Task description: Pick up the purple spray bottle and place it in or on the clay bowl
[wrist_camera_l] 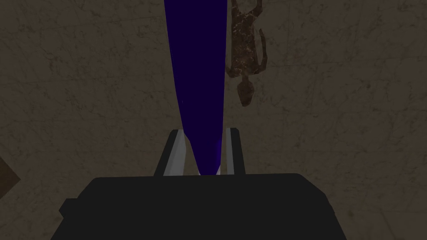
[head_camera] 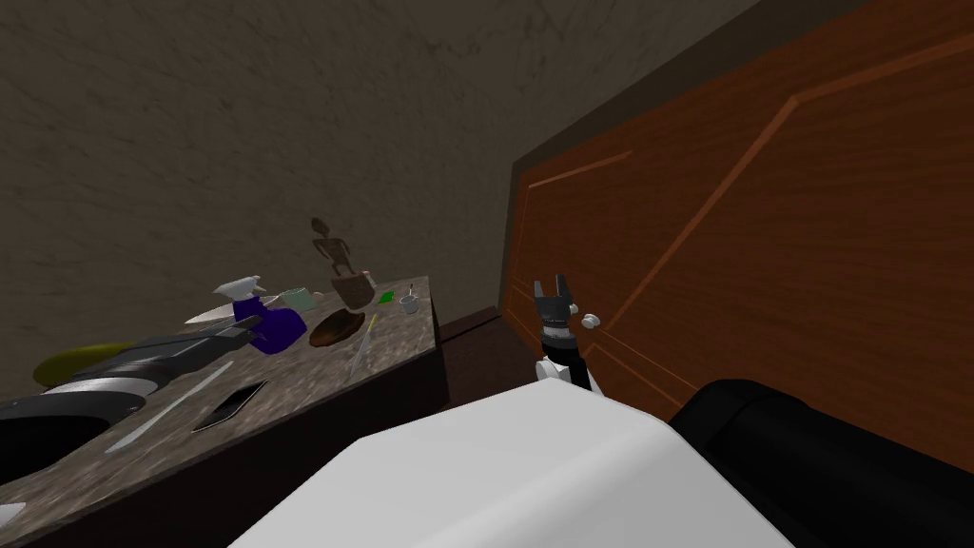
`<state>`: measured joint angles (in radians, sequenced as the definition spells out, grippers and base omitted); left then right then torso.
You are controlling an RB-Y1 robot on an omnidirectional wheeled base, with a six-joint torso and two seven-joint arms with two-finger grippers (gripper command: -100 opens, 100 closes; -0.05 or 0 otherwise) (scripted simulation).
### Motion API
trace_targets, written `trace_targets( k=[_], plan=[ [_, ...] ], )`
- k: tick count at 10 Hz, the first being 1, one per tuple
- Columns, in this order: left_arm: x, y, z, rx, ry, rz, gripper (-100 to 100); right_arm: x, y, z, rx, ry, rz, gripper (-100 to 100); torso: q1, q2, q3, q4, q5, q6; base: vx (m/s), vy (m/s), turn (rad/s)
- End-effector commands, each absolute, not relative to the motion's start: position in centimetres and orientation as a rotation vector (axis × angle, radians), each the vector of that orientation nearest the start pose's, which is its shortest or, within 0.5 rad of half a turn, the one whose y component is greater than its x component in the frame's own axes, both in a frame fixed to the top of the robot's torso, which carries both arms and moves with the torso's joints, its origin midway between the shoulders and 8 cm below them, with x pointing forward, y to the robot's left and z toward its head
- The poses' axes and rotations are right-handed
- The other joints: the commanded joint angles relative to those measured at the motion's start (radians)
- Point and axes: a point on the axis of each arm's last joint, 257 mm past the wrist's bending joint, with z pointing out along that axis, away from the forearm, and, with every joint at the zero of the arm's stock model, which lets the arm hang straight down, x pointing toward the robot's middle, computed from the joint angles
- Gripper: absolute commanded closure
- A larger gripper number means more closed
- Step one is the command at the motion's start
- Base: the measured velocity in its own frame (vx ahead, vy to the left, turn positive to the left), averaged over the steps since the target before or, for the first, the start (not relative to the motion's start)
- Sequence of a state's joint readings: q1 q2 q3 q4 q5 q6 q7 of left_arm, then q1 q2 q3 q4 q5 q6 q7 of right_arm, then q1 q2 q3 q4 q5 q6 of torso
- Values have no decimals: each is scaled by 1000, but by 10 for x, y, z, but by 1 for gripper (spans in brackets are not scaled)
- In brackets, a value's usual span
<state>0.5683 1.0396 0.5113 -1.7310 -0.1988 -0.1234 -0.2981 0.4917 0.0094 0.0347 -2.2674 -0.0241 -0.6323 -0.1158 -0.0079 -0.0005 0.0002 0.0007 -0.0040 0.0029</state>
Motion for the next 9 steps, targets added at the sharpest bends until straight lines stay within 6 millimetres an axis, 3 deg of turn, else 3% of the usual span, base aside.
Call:
trace_targets(
  k=[1,4,9],
  plan=[
    [406,610,-27,-71,1546,210,100,324,-268,45,618,470,1490,0,0,0,0,0,0,0,36,-30,-137],
    [409,627,-27,-124,1572,220,100,324,-268,45,618,470,1490,0,6,-3,-2,-1,2,-1,43,9,-143],
    [404,661,-49,-254,1634,255,100,324,-268,45,618,470,1490,0,11,-1,-1,-1,5,-3,22,37,-139]
  ],
)
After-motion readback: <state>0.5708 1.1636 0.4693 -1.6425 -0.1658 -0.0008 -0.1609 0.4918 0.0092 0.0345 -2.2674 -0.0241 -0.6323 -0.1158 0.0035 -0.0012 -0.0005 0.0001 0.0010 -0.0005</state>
